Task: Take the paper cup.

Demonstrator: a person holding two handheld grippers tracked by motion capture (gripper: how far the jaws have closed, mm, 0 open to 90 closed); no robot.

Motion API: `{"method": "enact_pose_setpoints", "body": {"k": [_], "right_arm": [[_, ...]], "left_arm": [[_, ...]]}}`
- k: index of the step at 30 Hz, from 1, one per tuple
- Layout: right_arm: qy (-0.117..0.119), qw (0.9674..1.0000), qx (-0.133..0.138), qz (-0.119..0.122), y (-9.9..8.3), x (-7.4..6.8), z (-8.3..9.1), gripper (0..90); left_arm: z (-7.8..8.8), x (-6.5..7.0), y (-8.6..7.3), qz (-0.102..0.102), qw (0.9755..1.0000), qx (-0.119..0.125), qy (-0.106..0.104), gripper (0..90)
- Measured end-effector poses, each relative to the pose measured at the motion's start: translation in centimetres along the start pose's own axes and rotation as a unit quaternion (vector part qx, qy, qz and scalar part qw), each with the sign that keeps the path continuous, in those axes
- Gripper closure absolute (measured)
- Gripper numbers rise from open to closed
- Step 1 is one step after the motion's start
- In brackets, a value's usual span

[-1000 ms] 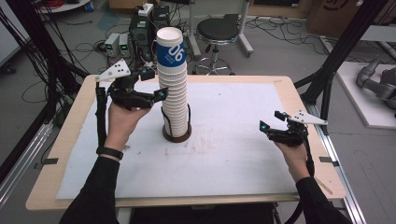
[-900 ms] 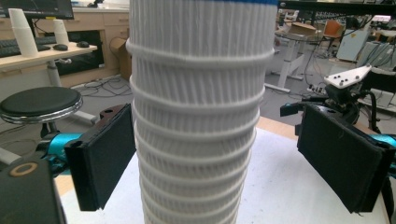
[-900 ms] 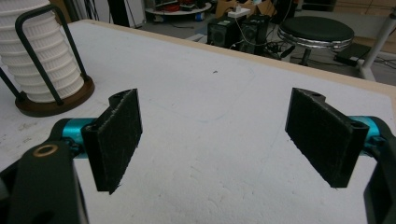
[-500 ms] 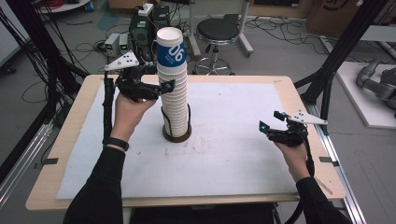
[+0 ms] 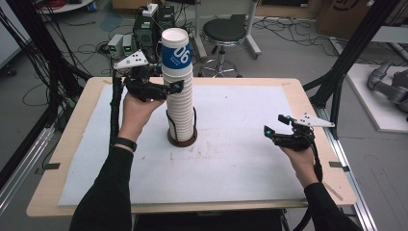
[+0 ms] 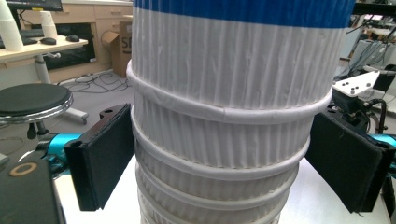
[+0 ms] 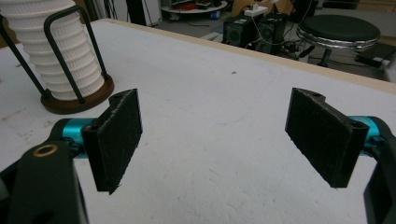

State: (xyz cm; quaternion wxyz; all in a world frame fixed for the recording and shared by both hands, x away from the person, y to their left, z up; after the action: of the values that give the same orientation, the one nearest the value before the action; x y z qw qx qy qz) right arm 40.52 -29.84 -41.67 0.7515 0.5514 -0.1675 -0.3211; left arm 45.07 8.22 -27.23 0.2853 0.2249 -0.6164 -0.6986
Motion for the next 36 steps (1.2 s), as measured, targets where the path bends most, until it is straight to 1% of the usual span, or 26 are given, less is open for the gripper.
{"method": "enact_pose_setpoints", "body": {"k": [6,8,9,10,11,13,14,15,16,18,21,22,23,24,25,26,27,28,29,30,34,36], "right_arm": [[0.003,1.0000,0.003,0.000,0.2,0.0,-0.1,19.2],[0.013,0.9999,0.007,-0.004,0.6,-0.2,-0.1,19.2],[0.013,0.9999,0.007,-0.004,0.6,-0.2,-0.1,19.2],[0.017,0.9998,0.008,-0.006,0.8,-0.3,-0.1,19.2],[0.026,0.9996,0.008,-0.004,1.3,-0.5,-0.1,19.2],[0.029,0.9996,0.007,-0.002,1.7,-0.7,-0.2,19.3],[0.035,0.9993,0.010,0.004,2.4,-1.0,-0.3,19.3],[0.035,0.9993,0.010,0.004,2.4,-1.0,-0.3,19.3],[0.037,0.9992,0.011,0.007,2.7,-1.2,-0.3,19.3],[0.040,0.9990,0.014,0.015,3.6,-1.4,-0.5,19.4],[0.050,0.9984,0.018,0.020,5.0,-1.8,-0.8,19.4],[0.055,0.9979,0.020,0.030,6.1,-2.2,-1.0,19.4],[0.055,0.9979,0.020,0.030,6.1,-2.2,-1.0,19.4],[0.058,0.9975,0.020,0.033,6.6,-2.4,-1.1,19.4],[0.068,0.9966,0.023,0.041,7.7,-2.7,-1.3,19.4],[0.073,0.9961,0.026,0.041,8.3,-2.9,-1.4,19.4],[0.073,0.9961,0.026,0.041,8.3,-2.9,-1.4,19.4],[0.078,0.9954,0.030,0.046,8.8,-3.0,-1.6,19.4],[0.085,0.9946,0.033,0.051,10.0,-3.2,-1.9,19.3],[0.085,0.9946,0.033,0.051,10.0,-3.2,-1.9,19.3],[0.094,0.9930,0.035,0.063,12.4,-3.8,-2.7,19.4],[0.101,0.9921,0.039,0.063,13.5,-4.1,-3.1,19.4]], "left_arm": [[0.0,0.0,0.0,-0.004,1.0000,0.000,0.000,11.6],[0.1,0.0,0.0,-0.005,1.0000,0.000,0.000,11.8],[0.1,0.0,0.0,-0.005,1.0000,0.000,0.000,11.8],[0.1,0.0,0.0,-0.005,1.0000,0.000,0.000,11.8],[0.1,0.0,0.0,-0.006,1.0000,0.000,0.000,11.9],[0.1,0.0,0.0,-0.006,1.0000,-0.001,-0.001,12.0],[0.1,0.0,0.0,-0.008,1.0000,-0.001,-0.001,12.1],[0.1,0.0,0.0,-0.008,1.0000,-0.001,-0.001,12.1],[0.1,0.0,0.1,-0.009,1.0000,-0.002,-0.001,12.1],[0.1,0.0,0.1,-0.009,1.0000,-0.002,0.000,12.2],[0.1,0.0,0.1,-0.010,1.0000,-0.002,0.000,12.3],[0.2,0.0,0.1,-0.010,0.9999,-0.003,0.000,12.3],[0.1,0.0,0.1,-0.010,0.9999,-0.002,-0.001,12.3],[0.1,0.0,0.1,-0.010,0.9999,-0.003,0.000,12.3],[0.1,0.0,0.1,-0.009,1.0000,-0.002,-0.001,12.4],[0.1,0.0,0.1,-0.010,0.9999,-0.002,-0.001,12.4],[0.1,-0.1,0.1,-0.010,0.9999,-0.002,-0.001,12.4],[0.1,-0.1,0.1,-0.009,1.0000,-0.002,-0.002,12.4],[0.1,-0.1,0.1,-0.010,0.9999,-0.002,-0.001,12.4],[0.1,-0.1,0.0,-0.010,0.9999,-0.002,-0.002,12.4],[0.1,-0.1,0.1,-0.010,0.9999,-0.002,-0.002,12.4],[0.1,-0.1,0.0,-0.010,0.9999,-0.001,-0.003,12.4]]}}
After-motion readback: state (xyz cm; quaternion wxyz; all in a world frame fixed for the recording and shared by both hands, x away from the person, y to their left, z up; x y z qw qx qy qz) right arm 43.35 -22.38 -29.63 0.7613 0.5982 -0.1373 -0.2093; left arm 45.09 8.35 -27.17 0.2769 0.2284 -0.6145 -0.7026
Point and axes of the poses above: each handheld gripper's, and its own axes: z roughly backward along the jaws, y roughly out of its top, x roughly to its right, the point moved 7 cm from there along -z, roughly forward along the jaws, and after that the axes turned 11 degrees about y, right-handed, at the moved point
